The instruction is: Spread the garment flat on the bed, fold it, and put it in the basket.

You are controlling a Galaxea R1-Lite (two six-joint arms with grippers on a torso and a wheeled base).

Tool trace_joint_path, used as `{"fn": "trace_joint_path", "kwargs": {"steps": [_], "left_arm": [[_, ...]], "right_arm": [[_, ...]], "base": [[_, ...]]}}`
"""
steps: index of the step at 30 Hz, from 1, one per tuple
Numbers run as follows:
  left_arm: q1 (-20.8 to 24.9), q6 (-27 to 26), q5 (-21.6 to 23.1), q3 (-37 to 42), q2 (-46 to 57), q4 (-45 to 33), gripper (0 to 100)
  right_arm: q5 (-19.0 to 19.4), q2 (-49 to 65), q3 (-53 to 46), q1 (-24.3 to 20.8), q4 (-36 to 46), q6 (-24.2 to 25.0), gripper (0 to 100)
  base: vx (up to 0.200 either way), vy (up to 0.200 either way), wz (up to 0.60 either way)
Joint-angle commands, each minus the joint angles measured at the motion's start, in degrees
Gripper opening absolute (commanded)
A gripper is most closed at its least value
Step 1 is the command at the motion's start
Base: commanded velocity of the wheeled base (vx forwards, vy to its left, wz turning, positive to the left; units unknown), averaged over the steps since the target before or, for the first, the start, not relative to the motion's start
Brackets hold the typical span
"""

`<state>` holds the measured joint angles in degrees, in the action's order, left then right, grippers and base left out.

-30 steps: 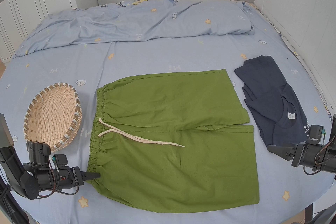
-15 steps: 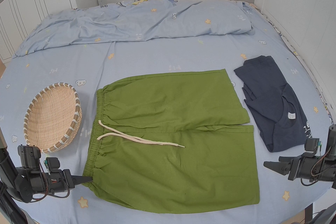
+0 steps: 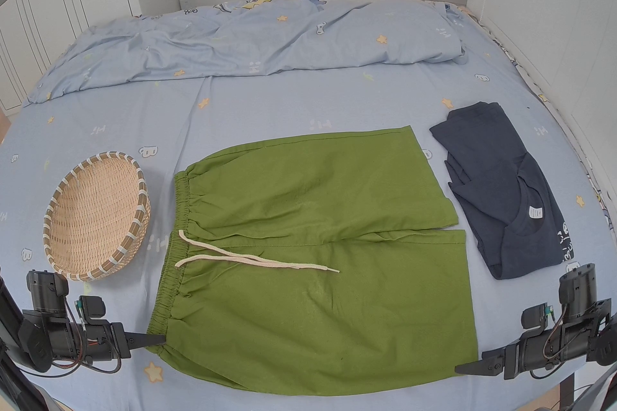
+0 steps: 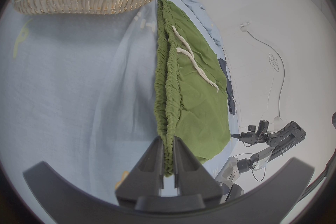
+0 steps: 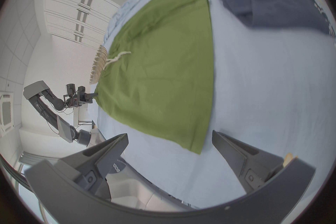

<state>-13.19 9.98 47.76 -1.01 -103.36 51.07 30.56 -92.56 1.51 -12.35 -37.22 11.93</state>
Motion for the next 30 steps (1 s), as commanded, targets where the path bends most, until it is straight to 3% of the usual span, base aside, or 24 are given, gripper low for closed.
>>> {"fn": "trace_joint_path", "kwargs": {"steps": [1,5,17,23,30], "left_arm": [[-0.17,-0.14,0.05,0.4,-0.79,0.0,0],[-0.17,-0.14,0.05,0.4,-0.79,-0.09,0],[0.27,-0.23,0.05,0.31,-1.58,0.0,0],[0.18,-0.23,0.05,0.13,-1.58,0.0,0],[-0.08,-0.23,0.14,0.13,-1.67,0.0,0]], "right_arm": [[1.08,-4.73,-1.51,0.13,1.01,-0.25,100],[4.51,-5.52,-1.51,-0.04,1.18,-0.42,100],[5.03,-17.92,-1.51,0.4,-7.96,-2.44,100],[11.71,-18.62,-1.51,3.74,-12.09,-2.09,100],[12.94,-18.71,-1.51,7.43,-12.0,-2.35,100]], "base": [[0.0,0.0,0.0],[0.0,0.0,0.0],[0.0,0.0,0.0],[0.0,0.0,0.0],[0.0,0.0,0.0]]}}
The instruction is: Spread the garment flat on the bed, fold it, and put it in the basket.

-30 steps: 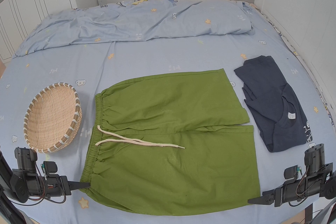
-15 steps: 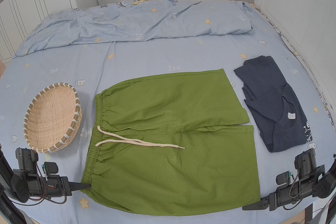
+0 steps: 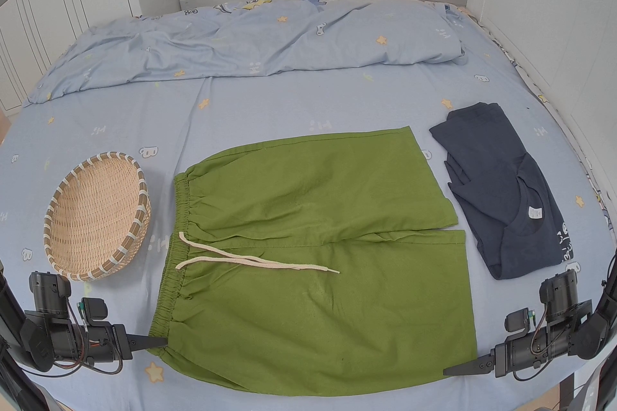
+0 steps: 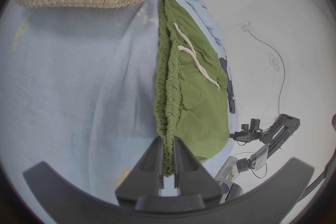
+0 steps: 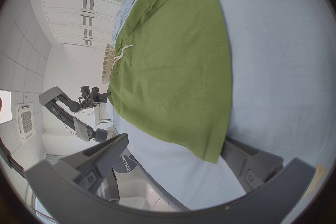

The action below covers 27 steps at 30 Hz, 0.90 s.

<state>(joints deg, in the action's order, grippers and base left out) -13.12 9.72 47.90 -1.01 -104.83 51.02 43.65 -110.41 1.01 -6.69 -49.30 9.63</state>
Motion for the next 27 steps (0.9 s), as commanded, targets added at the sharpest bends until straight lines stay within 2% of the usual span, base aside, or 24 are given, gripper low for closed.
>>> {"fn": "trace_joint_path", "kwargs": {"steps": [1,2,17,20,24,27], "left_arm": [[-0.24,0.04,0.0,0.05,-0.29,0.05,0],[-0.24,0.04,0.09,0.05,-0.38,0.05,0],[-1.21,0.13,0.0,-0.13,-1.34,-0.22,0],[-1.65,0.04,0.0,0.75,-0.99,-1.1,0],[-2.62,-0.05,0.0,0.84,-0.2,-5.93,0],[-2.44,-0.05,0.09,0.75,0.76,-6.02,0]], "right_arm": [[0.2,-0.77,-1.01,2.03,0.08,-0.05,100],[0.38,-0.77,-1.01,2.03,0.17,-0.05,0],[0.12,-0.42,-1.01,5.46,2.72,-0.84,0],[0.03,2.39,-1.01,7.04,8.52,-4.97,0],[0.03,6.08,-1.01,6.25,12.12,-6.03,0],[-0.06,7.23,-1.01,4.5,12.56,-5.94,0]], "base": [[0.0,0.0,0.0],[0.0,0.0,0.0],[0.0,0.0,0.0],[0.0,0.0,0.0],[0.0,0.0,0.0],[0.0,0.0,0.0]]}}
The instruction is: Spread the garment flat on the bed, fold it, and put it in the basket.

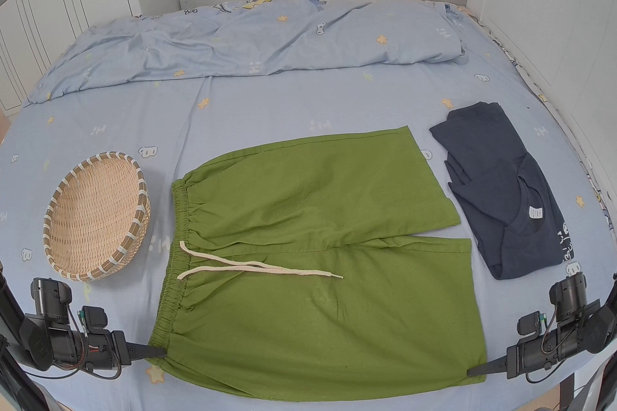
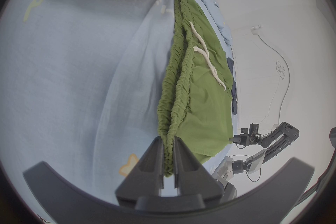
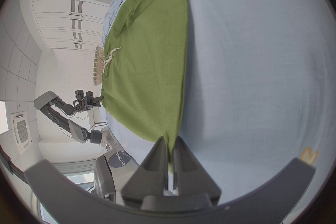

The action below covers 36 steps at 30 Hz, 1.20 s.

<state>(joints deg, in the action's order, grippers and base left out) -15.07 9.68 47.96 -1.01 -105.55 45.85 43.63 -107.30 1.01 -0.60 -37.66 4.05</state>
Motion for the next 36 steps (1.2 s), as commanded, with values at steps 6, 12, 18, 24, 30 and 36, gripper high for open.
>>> {"fn": "trace_joint_path", "kwargs": {"steps": [6,12,18,24,30,36], "left_arm": [[2.76,5.26,-0.06,-1.54,6.49,-2.43,0],[7.51,17.39,-0.76,-13.84,14.67,-15.44,0],[6.72,17.74,-0.85,-33.79,16.69,-37.41,0],[7.07,17.74,-0.85,-47.33,14.4,-46.9,0],[7.07,19.41,-0.76,-53.39,9.04,-47.17,0],[6.81,24.51,-0.76,-60.34,3.68,-46.38,0]], "right_arm": [[-0.12,8.42,1.54,-1.86,1.09,0.87,0],[-0.12,16.77,13.93,-2.65,11.38,9.49,0],[-0.04,20.2,34.94,-2.57,33.97,9.66,0],[-0.12,17.57,52.78,-2.65,43.28,11.16,0],[-0.3,12.03,65.79,-3.01,46.89,14.41,0],[-3.2,4.38,76.51,-3.01,48.47,15.29,0]], "base": [[0.0,0.0,0.0],[0.0,0.0,0.0],[0.0,0.0,0.0],[0.0,0.0,0.0],[0.0,0.0,0.0],[0.0,0.0,0.0]]}}
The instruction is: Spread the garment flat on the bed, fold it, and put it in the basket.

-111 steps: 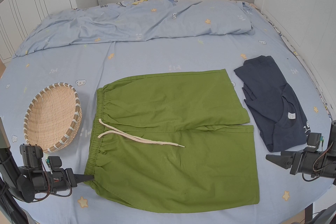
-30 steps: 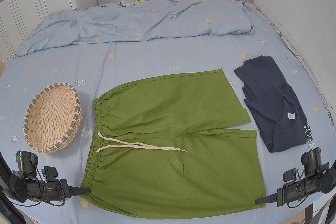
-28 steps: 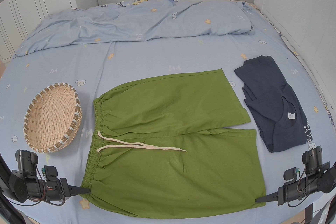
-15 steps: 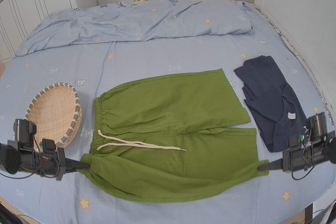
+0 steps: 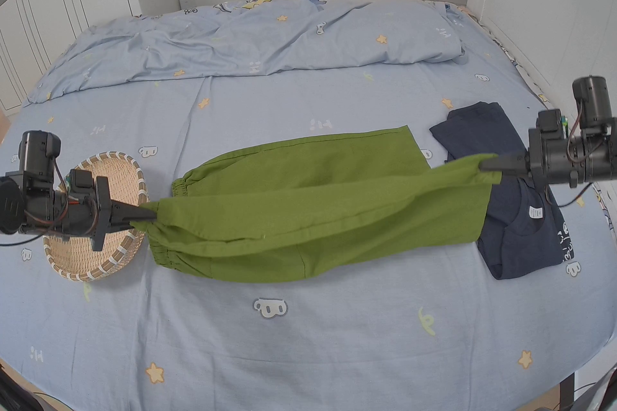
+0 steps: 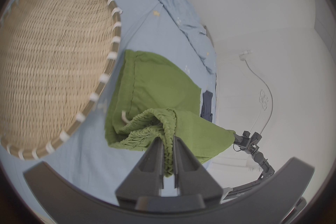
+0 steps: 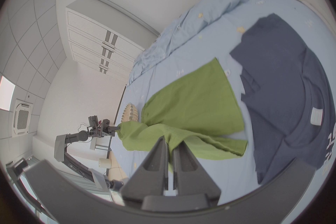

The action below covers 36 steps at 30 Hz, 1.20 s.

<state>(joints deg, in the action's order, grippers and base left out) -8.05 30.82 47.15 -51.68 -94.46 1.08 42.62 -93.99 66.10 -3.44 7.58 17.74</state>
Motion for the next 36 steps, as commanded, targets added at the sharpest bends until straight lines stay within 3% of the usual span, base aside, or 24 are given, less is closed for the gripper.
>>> {"fn": "trace_joint_path", "kwargs": {"steps": [1,7,17,26,36], "left_arm": [[-0.22,3.37,0.04,-9.85,-7.4,-1.7,0],[-0.04,3.46,-0.04,-17.76,-11.44,-3.11,0],[-1.01,3.37,-0.04,-21.89,-16.19,-2.93,0],[-2.41,3.37,-0.04,-24.88,-18.39,-3.02,0],[-2.15,3.11,-0.04,-26.99,-20.41,-2.67,0]], "right_arm": [[-2.28,-9.11,11.6,-0.25,3.23,1.6,0],[-3.16,-14.91,20.91,-0.43,3.58,1.69,0],[-5.0,-22.03,31.37,-1.22,4.37,1.69,0],[-5.18,-27.83,44.73,-1.13,10.7,1.69,0],[-5.09,-29.67,48.49,-0.78,10.61,1.25,0]], "base": [[0.0,0.0,0.0],[0.0,0.0,0.0],[0.0,0.0,0.0],[0.0,0.0,0.0],[0.0,0.0,0.0]]}}
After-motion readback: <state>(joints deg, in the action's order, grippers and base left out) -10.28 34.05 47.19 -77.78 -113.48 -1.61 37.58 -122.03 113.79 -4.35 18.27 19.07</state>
